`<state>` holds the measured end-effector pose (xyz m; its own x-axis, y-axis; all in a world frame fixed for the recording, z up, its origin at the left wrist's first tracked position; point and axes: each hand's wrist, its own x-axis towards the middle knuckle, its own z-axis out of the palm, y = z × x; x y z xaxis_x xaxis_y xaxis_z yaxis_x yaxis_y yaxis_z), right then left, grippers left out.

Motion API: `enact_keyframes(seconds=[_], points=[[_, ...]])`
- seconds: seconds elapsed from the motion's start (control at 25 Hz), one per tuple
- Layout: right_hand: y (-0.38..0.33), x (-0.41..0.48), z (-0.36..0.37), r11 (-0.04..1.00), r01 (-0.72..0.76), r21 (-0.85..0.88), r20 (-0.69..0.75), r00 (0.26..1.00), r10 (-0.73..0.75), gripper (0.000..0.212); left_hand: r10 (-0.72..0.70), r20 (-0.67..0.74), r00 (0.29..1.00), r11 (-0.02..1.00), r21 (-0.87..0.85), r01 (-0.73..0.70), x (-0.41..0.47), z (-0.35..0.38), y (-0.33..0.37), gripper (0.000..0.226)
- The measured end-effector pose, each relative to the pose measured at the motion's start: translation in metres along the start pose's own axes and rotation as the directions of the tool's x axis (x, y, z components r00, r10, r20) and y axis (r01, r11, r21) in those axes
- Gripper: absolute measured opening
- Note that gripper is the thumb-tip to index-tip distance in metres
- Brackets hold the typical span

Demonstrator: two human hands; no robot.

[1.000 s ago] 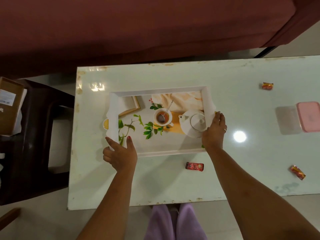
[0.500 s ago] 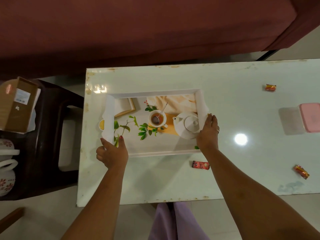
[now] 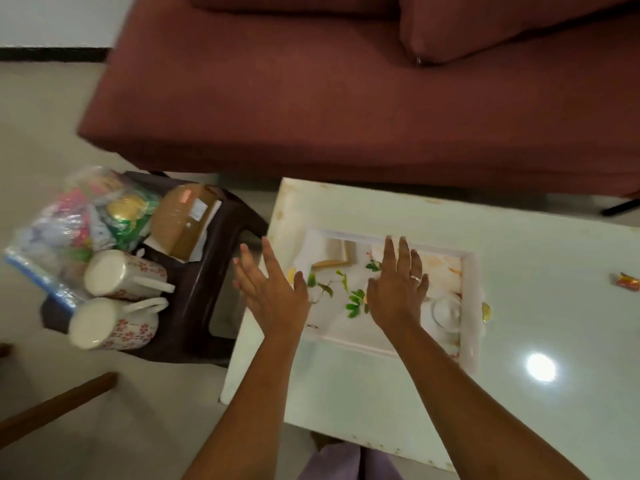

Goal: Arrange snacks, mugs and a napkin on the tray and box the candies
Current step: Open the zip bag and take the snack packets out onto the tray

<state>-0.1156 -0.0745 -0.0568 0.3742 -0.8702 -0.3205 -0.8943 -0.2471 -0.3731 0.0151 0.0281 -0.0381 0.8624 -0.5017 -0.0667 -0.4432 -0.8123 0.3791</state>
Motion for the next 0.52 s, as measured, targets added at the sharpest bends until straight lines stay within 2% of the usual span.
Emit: enact_keyframes(seconds=[0.08, 0.24, 0.4, 0.44, 0.52], points=[[-0.062, 0.006, -0.007, 0.984, 0.171, 0.050, -0.024, 0.985, -0.170, 0.076, -0.037, -0.089, 0.995, 0.999, -0.001, 0.037, 0.022, -0.031, -0.015, 0.082], [-0.179, 0.004, 0.005, 0.898, 0.388, 0.210, -0.040, 0.921, -0.388, 0.063, -0.173, -0.228, 0.958, 0.984, -0.007, 0.176, 0.064, -0.086, -0.075, 0.078], [-0.263, -0.011, 0.037, 0.786, 0.509, 0.350, -0.021, 0.844, -0.537, 0.050, -0.136, -0.344, 0.929, 0.988, 0.022, 0.153, 0.095, -0.133, -0.139, 0.070], [-0.283, -0.013, 0.045, 0.775, 0.524, 0.354, -0.020, 0.832, -0.554, 0.047, -0.171, -0.359, 0.917, 0.984, -0.007, 0.180, 0.106, -0.145, -0.157, 0.067], [-0.325, -0.013, 0.058, 0.762, 0.545, 0.350, 0.006, 0.812, -0.584, 0.042, -0.366, -0.338, 0.867, 0.930, -0.162, 0.329, 0.131, -0.171, -0.198, 0.062]])
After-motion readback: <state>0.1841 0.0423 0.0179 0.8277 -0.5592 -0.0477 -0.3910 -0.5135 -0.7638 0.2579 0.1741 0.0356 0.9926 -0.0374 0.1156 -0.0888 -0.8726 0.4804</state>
